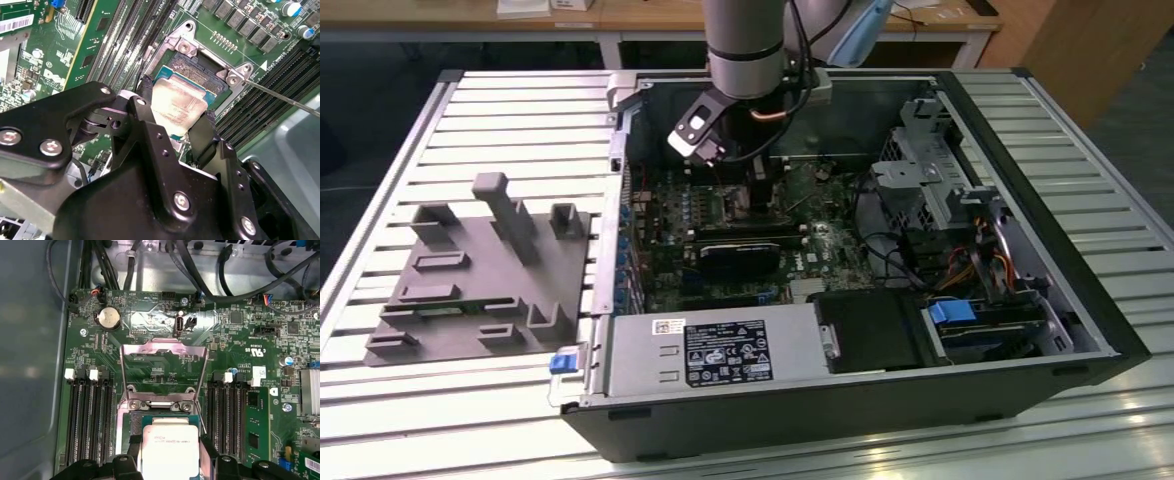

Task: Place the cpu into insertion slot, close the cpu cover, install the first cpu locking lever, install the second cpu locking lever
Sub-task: 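Place the cpu into insertion slot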

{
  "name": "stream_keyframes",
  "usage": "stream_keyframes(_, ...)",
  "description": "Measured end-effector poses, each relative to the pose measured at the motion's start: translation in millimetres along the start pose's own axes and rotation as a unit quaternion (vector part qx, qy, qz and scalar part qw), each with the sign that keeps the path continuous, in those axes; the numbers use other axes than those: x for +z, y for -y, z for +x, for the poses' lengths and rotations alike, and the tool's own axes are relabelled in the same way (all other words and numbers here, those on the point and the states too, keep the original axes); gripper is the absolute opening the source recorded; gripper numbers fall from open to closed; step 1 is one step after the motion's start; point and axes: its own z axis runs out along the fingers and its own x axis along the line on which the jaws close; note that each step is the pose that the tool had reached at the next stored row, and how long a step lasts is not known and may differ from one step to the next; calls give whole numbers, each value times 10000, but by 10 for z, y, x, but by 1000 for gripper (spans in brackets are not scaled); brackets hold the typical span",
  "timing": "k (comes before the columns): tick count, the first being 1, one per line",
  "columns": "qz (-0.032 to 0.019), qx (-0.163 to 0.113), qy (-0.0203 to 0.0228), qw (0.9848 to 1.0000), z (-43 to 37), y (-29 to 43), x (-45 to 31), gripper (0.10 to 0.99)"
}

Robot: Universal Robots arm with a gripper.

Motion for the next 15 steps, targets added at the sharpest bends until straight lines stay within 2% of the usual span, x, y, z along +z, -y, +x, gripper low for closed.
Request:
stream_keyframes(7,0,0,1,10000,0,2,6,537)
stream_keyframes(15,0,1,-8,10000,1,16,50,537)
